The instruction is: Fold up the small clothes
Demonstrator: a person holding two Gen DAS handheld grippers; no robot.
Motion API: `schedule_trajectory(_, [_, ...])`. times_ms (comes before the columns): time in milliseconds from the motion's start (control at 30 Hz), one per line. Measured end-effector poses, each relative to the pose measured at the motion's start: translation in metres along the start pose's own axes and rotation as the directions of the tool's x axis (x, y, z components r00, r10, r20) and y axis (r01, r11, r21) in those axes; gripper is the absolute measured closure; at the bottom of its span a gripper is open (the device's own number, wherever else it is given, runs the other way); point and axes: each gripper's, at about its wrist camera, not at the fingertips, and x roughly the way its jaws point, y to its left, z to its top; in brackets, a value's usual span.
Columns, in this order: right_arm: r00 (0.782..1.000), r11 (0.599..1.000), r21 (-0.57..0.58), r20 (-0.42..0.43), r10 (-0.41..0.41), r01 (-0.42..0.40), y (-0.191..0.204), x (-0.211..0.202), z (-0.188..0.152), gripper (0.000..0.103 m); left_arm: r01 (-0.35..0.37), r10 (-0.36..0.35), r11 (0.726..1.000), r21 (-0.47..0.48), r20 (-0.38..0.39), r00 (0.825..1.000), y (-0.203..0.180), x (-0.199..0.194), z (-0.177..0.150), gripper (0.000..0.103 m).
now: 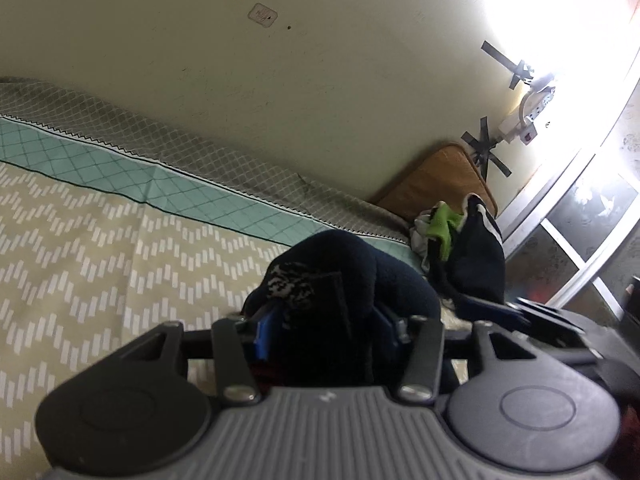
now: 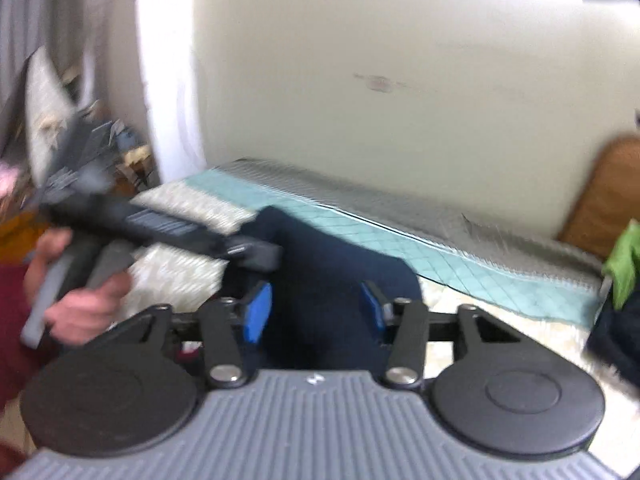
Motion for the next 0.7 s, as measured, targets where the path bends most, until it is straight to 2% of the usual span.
schedule_trajectory(33, [1.000, 1.000, 0.020, -0.008, -0.007, 0.007, -0.004, 0.006, 0.000, 0.056, -0.014, 0.014, 1.000, 0.002, -0.001, 1.000, 0.000, 0.001, 0.000, 0.060])
schedule_trajectory(100, [0.998, 0.999, 0.026, -0.042, -0.040, 0.041, -0.013, 0.022, -0.004, 0.055, -0.067, 0.067, 0.998, 0.001, -0.023, 0.998, 0.002, 0.010, -0.001, 0.071])
schedule_trajectory(133, [0.998, 0.999, 0.015, -0.049, -0.049, 0.050, -0.014, 0.027, -0.008, 0.054, -0.098, 0.098, 0.995, 0.005, -0.048, 0.994, 0.003, 0.018, -0.003, 0.071])
schedule_trajectory(233, [0.996, 0.997, 0.003, -0.038, -0.081, 0.081, -0.008, 0.034, -0.015, 0.053, -0.143, 0.144, 0.989, 0.045, -0.030, 0.989, 0.001, 0.031, -0.010, 0.071])
schedule_trajectory(367, [0.996, 0.997, 0.004, -0.037, -0.077, 0.077, -0.008, 0.031, -0.012, 0.052, -0.155, 0.157, 0.987, 0.047, -0.050, 0.986, -0.002, 0.031, -0.005, 0.068])
schedule_trajectory(433, [0.999, 0.997, 0.070, -0.010, -0.043, 0.044, -0.017, 0.021, -0.012, 0.047, -0.142, 0.143, 0.990, 0.025, -0.050, 0.988, -0.001, 0.022, -0.004, 0.061])
schedule_trajectory(467, [0.999, 0.993, 0.116, 0.005, -0.035, 0.035, -0.024, 0.013, -0.012, 0.041, -0.137, 0.138, 0.990, 0.021, -0.044, 0.989, -0.001, 0.016, -0.004, 0.051])
schedule_trajectory(500, [0.999, 0.985, 0.170, 0.033, -0.022, 0.016, -0.032, 0.003, -0.016, 0.030, -0.130, 0.130, 0.991, 0.018, -0.026, 0.991, 0.001, 0.007, -0.005, 0.033])
schedule_trajectory(533, [0.998, 0.975, 0.224, 0.064, -0.009, -0.006, -0.041, -0.008, -0.022, 0.022, -0.134, 0.134, 0.991, 0.013, -0.005, 0.991, 0.002, -0.002, -0.006, 0.021])
schedule_trajectory(567, [0.997, 0.961, 0.275, 0.083, 0.000, -0.023, -0.048, -0.016, -0.028, 0.019, -0.132, 0.131, 0.991, 0.008, 0.014, 0.991, 0.003, -0.009, -0.008, 0.003])
schedule_trajectory(600, [0.996, 0.942, 0.333, 0.093, 0.013, -0.044, -0.057, -0.023, -0.036, 0.017, -0.110, 0.110, 0.994, 0.004, 0.022, 0.994, 0.006, -0.014, -0.010, 0.000])
schedule_trajectory(700, [0.992, 0.876, 0.467, 0.085, 0.092, -0.121, -0.076, -0.030, -0.062, 0.016, -0.013, 0.012, 0.999, -0.046, -0.033, 0.999, 0.016, -0.014, -0.018, 0.000])
